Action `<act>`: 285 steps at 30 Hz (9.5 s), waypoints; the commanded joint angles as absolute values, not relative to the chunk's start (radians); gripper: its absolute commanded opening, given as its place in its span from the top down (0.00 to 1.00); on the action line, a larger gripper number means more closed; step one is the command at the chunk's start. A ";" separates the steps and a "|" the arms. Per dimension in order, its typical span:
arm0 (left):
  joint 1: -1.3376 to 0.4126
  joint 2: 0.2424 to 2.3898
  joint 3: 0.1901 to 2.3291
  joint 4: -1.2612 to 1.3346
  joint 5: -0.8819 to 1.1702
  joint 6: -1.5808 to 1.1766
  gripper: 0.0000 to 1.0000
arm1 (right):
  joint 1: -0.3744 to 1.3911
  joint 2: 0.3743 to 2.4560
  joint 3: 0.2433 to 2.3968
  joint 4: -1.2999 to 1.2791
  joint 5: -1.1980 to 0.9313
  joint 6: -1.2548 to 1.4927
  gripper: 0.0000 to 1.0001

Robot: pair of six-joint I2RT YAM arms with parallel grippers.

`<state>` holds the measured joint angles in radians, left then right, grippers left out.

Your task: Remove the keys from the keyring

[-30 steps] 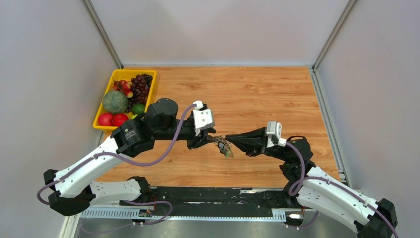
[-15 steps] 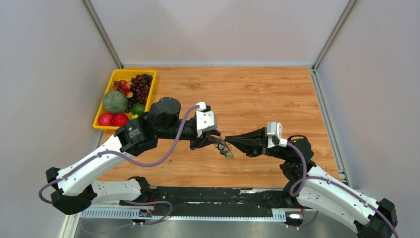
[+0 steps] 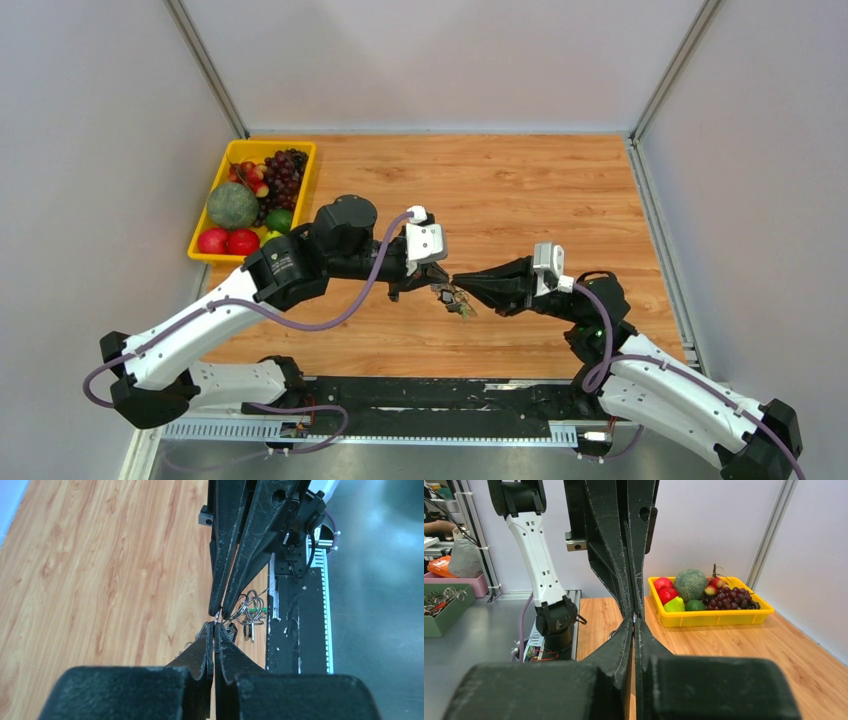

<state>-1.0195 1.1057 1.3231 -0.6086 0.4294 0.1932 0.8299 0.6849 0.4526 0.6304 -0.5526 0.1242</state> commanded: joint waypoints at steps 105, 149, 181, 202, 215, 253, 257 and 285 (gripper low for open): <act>-0.699 1.281 1.047 -0.393 0.709 -0.577 1.00 | 0.897 0.594 0.537 0.065 -0.241 -0.043 0.55; -0.653 1.183 0.790 0.100 0.661 -1.558 1.00 | 0.891 0.764 0.481 0.163 -0.146 -0.058 0.64; -0.653 1.188 0.817 0.064 0.727 -1.482 1.00 | 0.883 0.700 0.447 0.212 -0.331 0.031 0.82; -0.653 1.184 0.827 0.065 0.739 -1.481 1.00 | 0.881 0.708 0.525 0.008 -0.187 0.028 1.00; -0.653 1.193 0.825 0.049 0.746 -1.456 1.00 | 0.881 0.728 0.564 -0.072 -0.012 0.034 0.95; -0.657 1.192 0.824 0.053 0.780 -1.456 1.00 | 0.918 0.730 0.554 0.112 -0.377 -0.339 0.63; -0.666 1.196 0.820 0.072 0.787 -1.470 1.00 | 0.920 0.746 0.557 0.112 -0.351 -0.341 0.64; -0.678 1.192 0.816 0.092 0.793 -1.502 1.00 | 0.933 0.772 0.560 0.108 -0.203 -0.349 1.00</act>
<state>-0.6613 1.2194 0.7826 0.0391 0.7296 -1.4651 0.9291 0.7662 0.5339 0.0868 -0.2363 -0.3431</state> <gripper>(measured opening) 0.006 0.014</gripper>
